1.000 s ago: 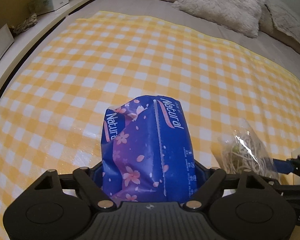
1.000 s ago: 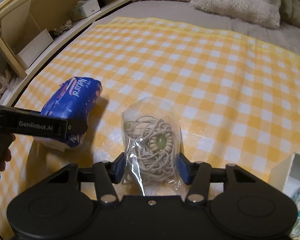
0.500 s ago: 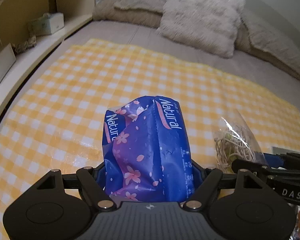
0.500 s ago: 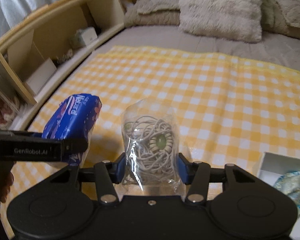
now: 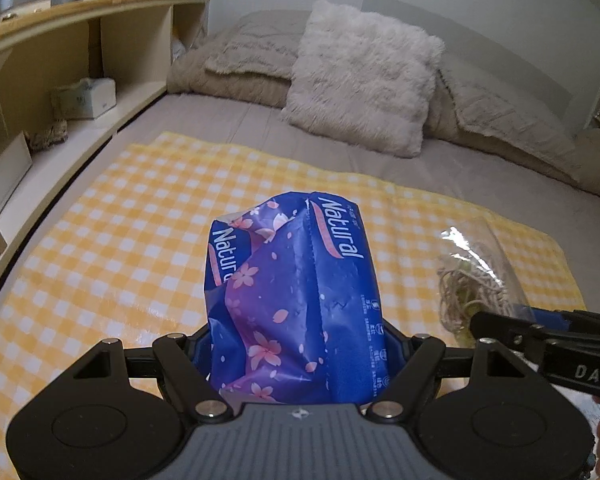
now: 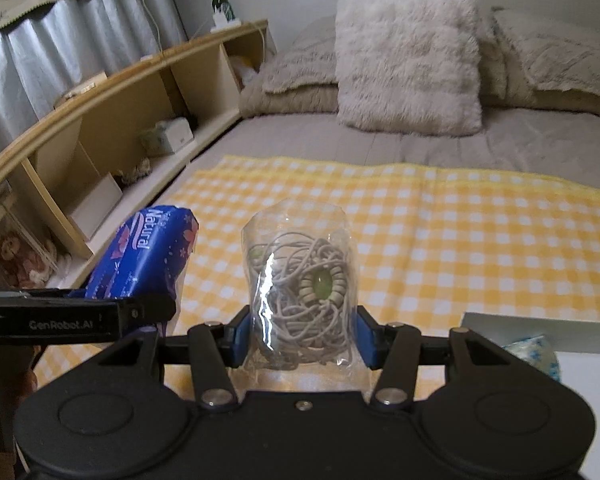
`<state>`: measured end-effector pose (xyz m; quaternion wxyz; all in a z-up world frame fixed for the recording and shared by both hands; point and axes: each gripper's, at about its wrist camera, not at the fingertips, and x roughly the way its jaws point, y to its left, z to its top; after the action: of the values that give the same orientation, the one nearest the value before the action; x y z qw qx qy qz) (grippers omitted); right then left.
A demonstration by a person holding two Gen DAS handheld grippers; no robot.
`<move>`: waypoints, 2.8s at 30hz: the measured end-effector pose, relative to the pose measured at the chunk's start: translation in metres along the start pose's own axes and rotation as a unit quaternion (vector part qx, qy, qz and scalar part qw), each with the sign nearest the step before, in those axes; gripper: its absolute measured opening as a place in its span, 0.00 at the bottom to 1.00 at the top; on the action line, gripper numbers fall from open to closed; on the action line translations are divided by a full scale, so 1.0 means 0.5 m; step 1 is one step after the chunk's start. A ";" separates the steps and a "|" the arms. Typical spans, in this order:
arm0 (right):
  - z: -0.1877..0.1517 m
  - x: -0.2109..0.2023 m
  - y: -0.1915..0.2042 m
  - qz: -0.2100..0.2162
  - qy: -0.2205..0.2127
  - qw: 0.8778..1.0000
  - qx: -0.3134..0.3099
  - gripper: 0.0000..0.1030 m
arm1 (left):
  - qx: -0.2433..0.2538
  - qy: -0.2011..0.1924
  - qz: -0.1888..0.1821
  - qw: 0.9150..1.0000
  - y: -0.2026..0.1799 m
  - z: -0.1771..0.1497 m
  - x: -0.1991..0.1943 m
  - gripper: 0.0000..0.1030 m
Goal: Organize soft objects
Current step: 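Carry the tissue pack with the left gripper while the right gripper carries the rubber bands to the box, then release the tissue pack into the box with the left gripper while the right gripper releases the rubber bands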
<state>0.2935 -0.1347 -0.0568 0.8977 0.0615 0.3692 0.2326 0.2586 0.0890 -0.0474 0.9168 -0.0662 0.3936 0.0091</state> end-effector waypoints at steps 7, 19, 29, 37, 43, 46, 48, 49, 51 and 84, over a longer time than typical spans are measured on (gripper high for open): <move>0.004 -0.078 -0.027 -0.009 -0.034 0.999 0.008 0.51 | 0.021 -0.030 -0.013 0.999 -0.033 0.001 -0.045 0.75; -0.002 -0.206 -0.113 -0.037 -0.085 0.995 0.029 0.51 | 0.044 -0.074 -0.058 0.995 -0.112 0.003 -0.091 0.75; -0.029 -0.316 -0.219 -0.080 -0.121 0.987 0.064 0.51 | 0.052 -0.080 -0.110 0.989 -0.217 -0.003 -0.068 0.75; -0.064 -0.371 -0.310 -0.121 -0.128 0.980 0.095 0.51 | 0.060 -0.062 -0.173 0.981 -0.331 -0.020 -0.026 0.75; -0.092 -0.389 -0.369 -0.152 -0.116 0.975 0.110 0.51 | 0.052 -0.030 -0.220 0.974 -0.410 -0.038 0.027 0.75; -0.103 -0.393 -0.398 -0.166 -0.106 0.973 0.118 0.51 | 0.038 -0.004 -0.248 0.968 -0.447 -0.049 0.058 0.75; -0.110 -0.396 -0.414 -0.175 -0.100 0.971 0.125 0.51 | 0.033 0.015 -0.265 0.964 -0.474 -0.058 0.080 0.75; -0.113 -0.398 -0.423 -0.179 -0.097 0.971 0.128 0.51 | 0.032 0.024 -0.272 0.962 -0.486 -0.063 0.089 0.75; -0.118 -0.398 -0.438 -0.185 -0.094 0.969 0.132 0.51 | 0.026 0.049 -0.288 0.956 -0.512 -0.077 0.113 0.75; -0.144 -0.251 -0.554 -0.210 0.000 0.961 0.182 0.69 | 0.004 0.141 -0.251 0.957 -0.581 -0.142 0.321 0.98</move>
<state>0.2689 -0.4424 -0.1072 0.8999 0.1453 0.4098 -0.0320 0.3384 -0.2139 -0.1785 0.8248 -0.1602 0.4899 -0.2326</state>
